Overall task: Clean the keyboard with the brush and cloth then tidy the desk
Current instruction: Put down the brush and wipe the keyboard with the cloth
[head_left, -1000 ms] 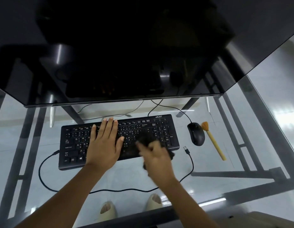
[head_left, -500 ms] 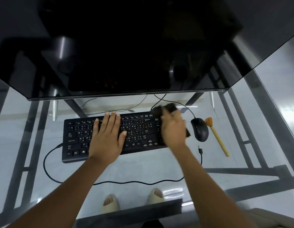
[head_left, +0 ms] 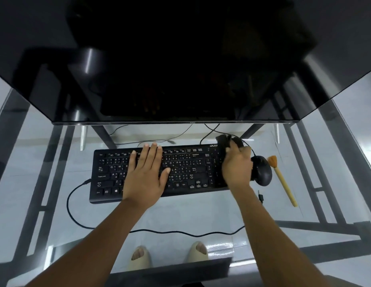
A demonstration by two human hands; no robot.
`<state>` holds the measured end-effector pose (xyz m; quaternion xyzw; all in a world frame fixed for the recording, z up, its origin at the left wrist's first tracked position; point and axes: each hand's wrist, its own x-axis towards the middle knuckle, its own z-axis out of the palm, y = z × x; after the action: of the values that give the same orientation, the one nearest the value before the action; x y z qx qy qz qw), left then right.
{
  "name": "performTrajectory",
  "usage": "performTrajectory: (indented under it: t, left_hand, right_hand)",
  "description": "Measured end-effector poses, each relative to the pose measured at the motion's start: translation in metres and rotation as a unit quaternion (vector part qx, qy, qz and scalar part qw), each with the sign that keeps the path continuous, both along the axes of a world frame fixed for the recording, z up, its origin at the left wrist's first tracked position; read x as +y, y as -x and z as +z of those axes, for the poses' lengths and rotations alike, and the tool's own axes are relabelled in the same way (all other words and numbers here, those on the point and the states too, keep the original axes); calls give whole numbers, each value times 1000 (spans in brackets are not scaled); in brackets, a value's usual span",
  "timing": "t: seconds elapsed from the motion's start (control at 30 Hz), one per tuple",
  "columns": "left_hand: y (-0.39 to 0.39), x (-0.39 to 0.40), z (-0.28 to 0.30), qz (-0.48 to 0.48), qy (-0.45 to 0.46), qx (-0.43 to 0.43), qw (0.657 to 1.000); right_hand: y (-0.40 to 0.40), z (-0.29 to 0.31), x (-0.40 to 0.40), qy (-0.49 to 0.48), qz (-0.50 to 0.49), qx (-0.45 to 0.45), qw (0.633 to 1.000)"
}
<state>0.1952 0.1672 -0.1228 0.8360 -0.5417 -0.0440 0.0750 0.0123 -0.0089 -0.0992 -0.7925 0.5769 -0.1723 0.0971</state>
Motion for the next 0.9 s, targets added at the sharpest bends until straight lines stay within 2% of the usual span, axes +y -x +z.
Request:
performTrajectory:
  t: [0.07,0.13,0.2,0.23,0.27,0.33,0.4,0.47,0.53,0.6,0.63,0.7,0.8,0.83,0.9]
  left_hand:
    - [-1,0,-1,2,2,0,1000]
    - [0,0,-1,4,6,1,1000]
    - [-1,-1,0,0,7,6,1000]
    - [-1,-1,0,-2,8,6,1000]
    - [-1,-1,0,-2,7,5,1000]
    - [-1,-1,0,0,7,1,1000]
    - [-2,-1,0,4,5,3,1000]
    - [-2,-1,-1,5,6,2,1000]
    - [-2,-2,-1,4,8,1,1000]
    - [-1,-3,0,-3,8,0,1000]
    - [-1,-3,0,-6,8,-1,1000]
    - [-2,-2,1,-3,6,1,1000]
    - [-2,-1,2,-1,3,-1,1000]
    - [-2,-1,2,-1,2,-2,1000]
    - [-3,0,0,0,4,-6,1000]
  right_hand:
    - [-15,-1,25,10,30,-15,999]
    - [-36,0,64,21,155,-13,988]
    - [-43,-1,87,14,295,22,955]
    - [-40,-1,80,11,315,33,949]
    - [-33,-3,65,9,282,28,959]
    - [-15,-5,29,22,151,-6,988]
    - [-5,-5,12,24,46,-18,998]
    - [-14,-4,30,9,51,-27,998]
    - [-32,-4,71,-9,155,-28,988]
    - [-34,-12,103,24,297,10,954]
    - [-29,-13,99,41,334,17,941]
    - [-10,-14,68,49,280,6,959]
    - [18,-9,24,-8,75,-23,997]
    - [18,-10,22,-9,38,-24,999]
    - [2,-12,40,0,38,-29,999]
